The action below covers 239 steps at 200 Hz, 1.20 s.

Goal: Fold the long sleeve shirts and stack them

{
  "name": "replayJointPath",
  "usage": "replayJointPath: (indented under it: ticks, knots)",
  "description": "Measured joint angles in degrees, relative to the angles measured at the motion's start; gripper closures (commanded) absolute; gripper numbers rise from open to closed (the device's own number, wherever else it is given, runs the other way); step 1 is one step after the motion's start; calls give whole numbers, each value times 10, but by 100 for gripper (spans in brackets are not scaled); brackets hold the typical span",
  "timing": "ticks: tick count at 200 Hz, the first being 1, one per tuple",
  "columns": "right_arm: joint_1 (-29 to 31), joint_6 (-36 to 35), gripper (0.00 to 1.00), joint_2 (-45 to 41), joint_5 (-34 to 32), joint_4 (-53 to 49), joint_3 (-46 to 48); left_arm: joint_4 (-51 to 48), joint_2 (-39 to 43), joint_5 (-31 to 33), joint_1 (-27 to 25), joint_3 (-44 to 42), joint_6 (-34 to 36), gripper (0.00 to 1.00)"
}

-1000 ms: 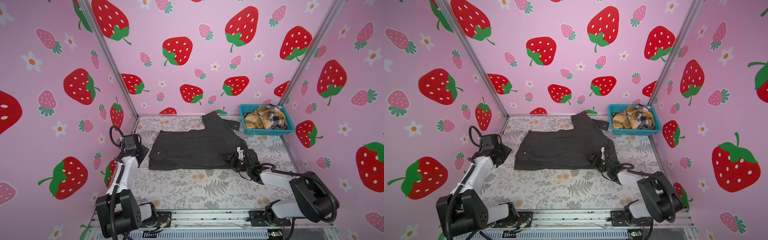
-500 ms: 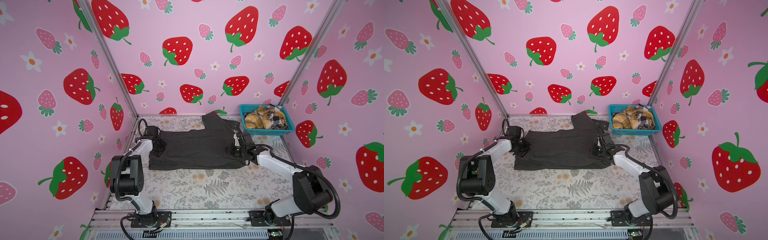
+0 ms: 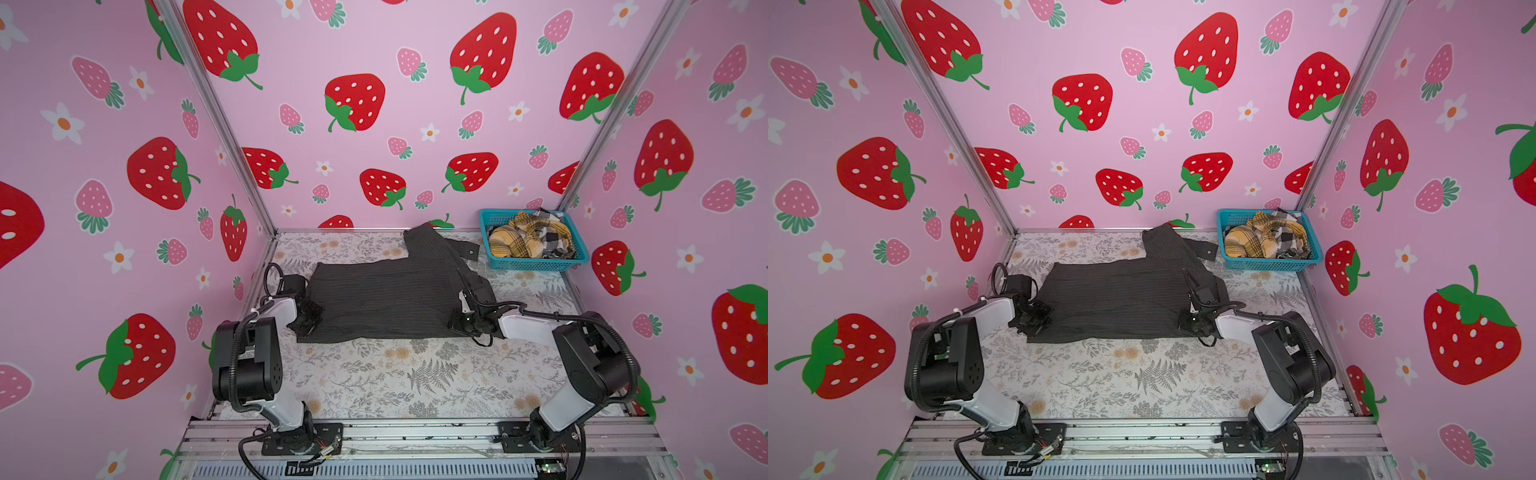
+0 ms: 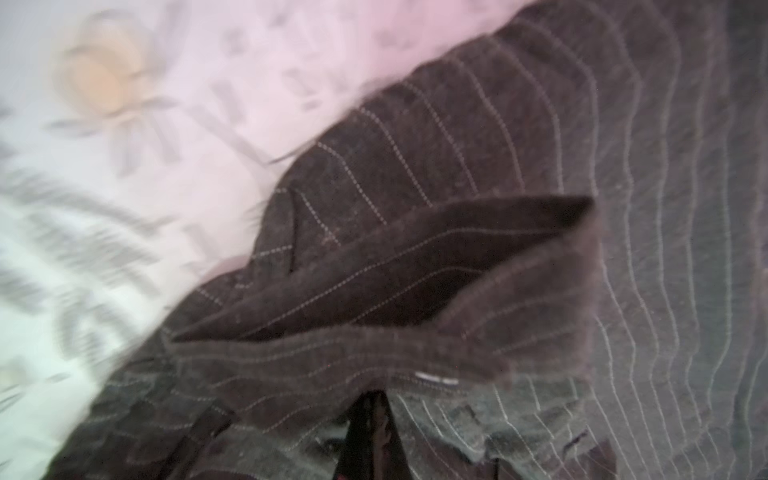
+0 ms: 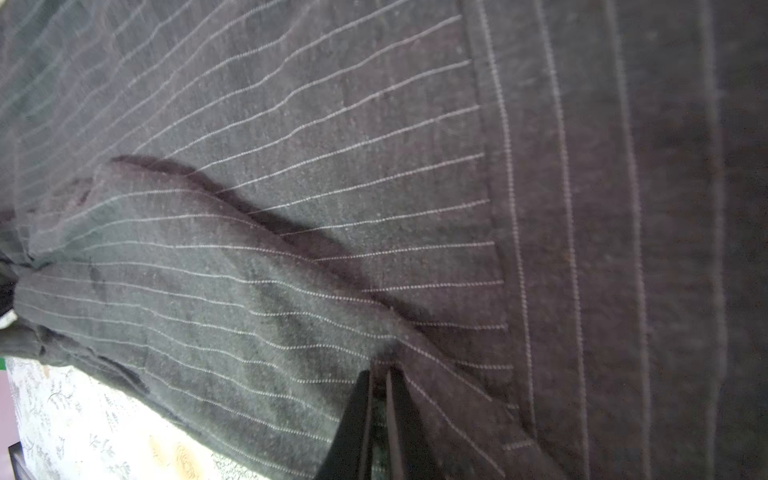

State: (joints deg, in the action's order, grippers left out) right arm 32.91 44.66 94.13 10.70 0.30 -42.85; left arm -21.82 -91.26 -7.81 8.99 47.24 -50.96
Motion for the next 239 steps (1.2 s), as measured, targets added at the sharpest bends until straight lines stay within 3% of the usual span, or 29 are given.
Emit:
replayJointPath:
  ticks: [40,86,111,121,137,149,184,239]
  knots:
    - [10,3,87,-36,13,31,51,-12,89,-6,25,-83,6,100]
    - [54,3,86,-89,32,-48,71,-90,195,3,30,-129,24,100]
    - [63,3,73,-118,30,-125,63,-144,205,7,30,-85,54,62]
    - [61,-7,62,-127,20,-164,41,-163,190,7,30,-39,70,52]
    - [43,-15,40,-129,2,-203,-20,-182,142,6,30,59,100,46]
    - [19,-34,32,-119,-9,-215,-78,-191,91,4,30,145,125,43]
    - [-50,-104,28,8,-15,-202,-278,-201,-63,12,32,332,178,37]
    - [-92,-202,26,233,-22,-215,-487,-232,-263,11,32,485,213,37]
